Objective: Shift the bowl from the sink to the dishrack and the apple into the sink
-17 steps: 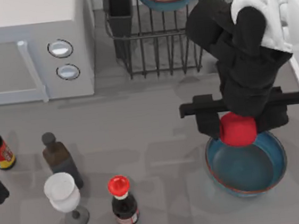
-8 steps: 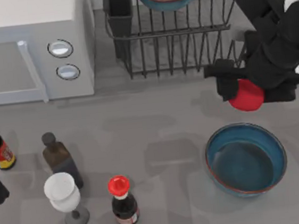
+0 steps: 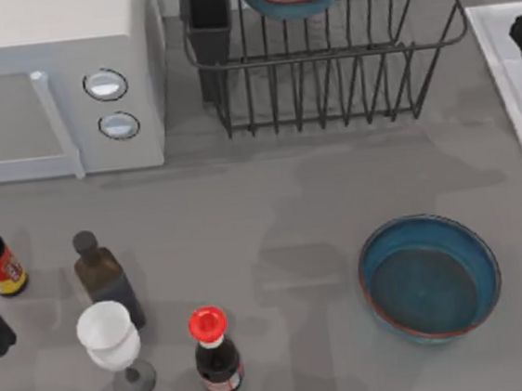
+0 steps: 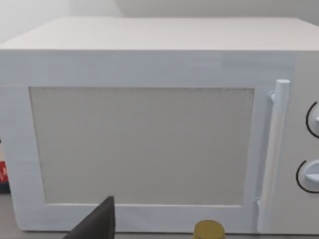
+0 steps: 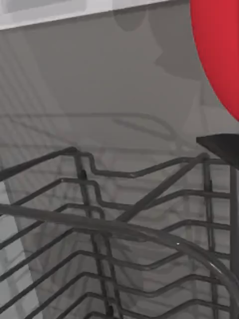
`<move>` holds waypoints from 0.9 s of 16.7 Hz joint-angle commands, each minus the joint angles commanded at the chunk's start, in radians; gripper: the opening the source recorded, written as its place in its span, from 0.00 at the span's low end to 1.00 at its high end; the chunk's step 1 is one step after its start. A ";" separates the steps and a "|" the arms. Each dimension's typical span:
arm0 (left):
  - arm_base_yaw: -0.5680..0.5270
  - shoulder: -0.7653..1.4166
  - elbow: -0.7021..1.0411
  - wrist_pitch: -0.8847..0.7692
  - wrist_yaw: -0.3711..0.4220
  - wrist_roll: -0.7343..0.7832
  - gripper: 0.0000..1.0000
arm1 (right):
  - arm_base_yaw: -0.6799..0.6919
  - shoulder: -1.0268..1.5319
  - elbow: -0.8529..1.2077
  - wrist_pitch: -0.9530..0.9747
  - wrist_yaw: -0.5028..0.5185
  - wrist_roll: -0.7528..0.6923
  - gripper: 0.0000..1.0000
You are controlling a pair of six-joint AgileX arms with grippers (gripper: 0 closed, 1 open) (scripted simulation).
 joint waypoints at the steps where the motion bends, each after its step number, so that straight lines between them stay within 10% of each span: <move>1: 0.000 0.000 0.000 0.000 0.000 0.000 1.00 | -0.059 -0.019 -0.044 0.108 -0.026 -0.032 0.00; 8: 0.000 0.000 0.000 0.000 0.000 0.000 1.00 | -0.404 -0.147 -0.311 0.693 -0.176 -0.222 0.00; 15: 0.000 0.000 0.000 0.000 0.000 0.000 1.00 | -0.495 -0.183 -0.383 0.819 -0.215 -0.273 0.00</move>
